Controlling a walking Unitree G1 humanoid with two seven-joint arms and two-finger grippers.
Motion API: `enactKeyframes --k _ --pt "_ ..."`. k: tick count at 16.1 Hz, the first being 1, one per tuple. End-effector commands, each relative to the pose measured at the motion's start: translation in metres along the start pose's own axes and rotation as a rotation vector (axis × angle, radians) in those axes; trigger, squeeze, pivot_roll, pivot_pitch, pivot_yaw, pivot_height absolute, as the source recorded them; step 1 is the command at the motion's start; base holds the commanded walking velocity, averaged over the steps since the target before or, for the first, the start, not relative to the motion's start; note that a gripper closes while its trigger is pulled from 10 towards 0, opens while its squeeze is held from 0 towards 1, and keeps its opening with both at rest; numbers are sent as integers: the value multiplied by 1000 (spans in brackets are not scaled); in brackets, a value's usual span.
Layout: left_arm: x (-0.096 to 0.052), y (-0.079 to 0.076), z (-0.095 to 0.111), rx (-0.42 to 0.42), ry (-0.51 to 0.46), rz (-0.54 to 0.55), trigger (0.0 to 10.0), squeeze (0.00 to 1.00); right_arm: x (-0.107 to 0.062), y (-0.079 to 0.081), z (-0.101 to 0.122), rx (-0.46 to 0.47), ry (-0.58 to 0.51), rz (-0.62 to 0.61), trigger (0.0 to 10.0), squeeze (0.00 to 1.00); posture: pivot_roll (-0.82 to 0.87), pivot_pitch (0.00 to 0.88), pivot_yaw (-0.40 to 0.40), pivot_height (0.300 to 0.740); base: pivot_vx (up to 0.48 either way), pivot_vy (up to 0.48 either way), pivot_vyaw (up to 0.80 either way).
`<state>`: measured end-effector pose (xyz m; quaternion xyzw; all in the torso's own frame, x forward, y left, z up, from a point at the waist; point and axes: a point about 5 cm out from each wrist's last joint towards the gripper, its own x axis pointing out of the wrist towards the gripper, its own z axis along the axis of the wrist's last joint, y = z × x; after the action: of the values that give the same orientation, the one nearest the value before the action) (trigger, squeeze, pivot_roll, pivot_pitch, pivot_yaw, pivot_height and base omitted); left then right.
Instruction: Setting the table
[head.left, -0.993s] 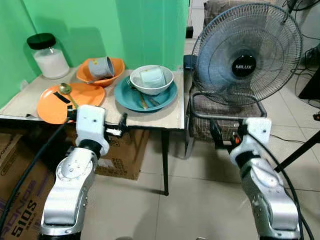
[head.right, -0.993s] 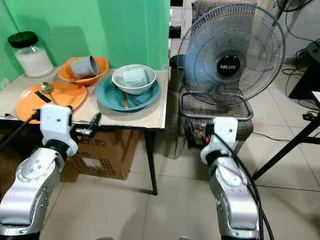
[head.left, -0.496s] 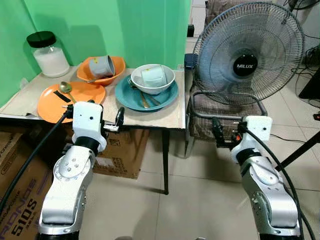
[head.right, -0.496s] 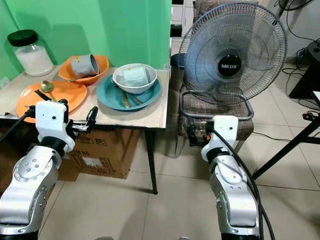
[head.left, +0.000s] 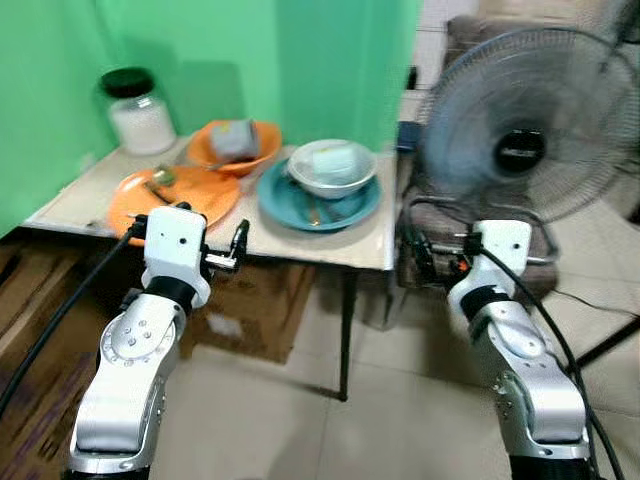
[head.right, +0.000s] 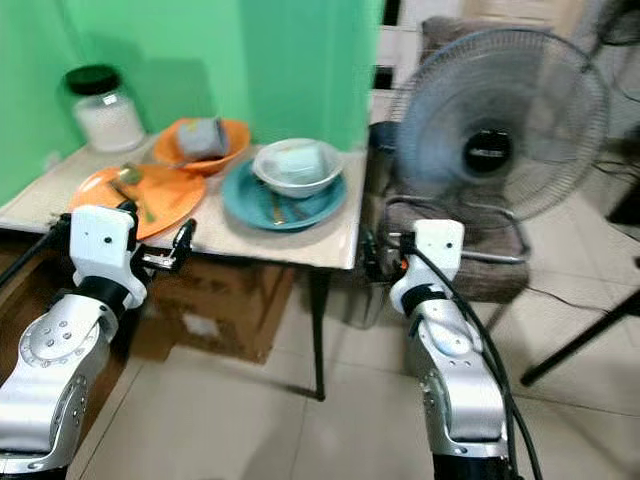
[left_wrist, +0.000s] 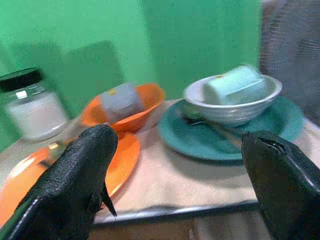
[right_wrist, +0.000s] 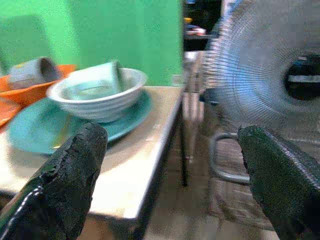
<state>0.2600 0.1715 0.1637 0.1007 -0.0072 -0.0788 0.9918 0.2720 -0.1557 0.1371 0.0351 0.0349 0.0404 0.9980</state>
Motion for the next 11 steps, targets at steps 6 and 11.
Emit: enactKeyframes --k 6,11 --pt "-1 -5 5 13 -16 -52 10000 1000 2 -1 4 -23 -9 12 10000 0 122 0 18 740 404 0 133" --pt "-2 -6 6 19 -12 -70 10000 1000 5 5 10 -5 -29 54 10000 0 128 0 13 740 401 0 480"
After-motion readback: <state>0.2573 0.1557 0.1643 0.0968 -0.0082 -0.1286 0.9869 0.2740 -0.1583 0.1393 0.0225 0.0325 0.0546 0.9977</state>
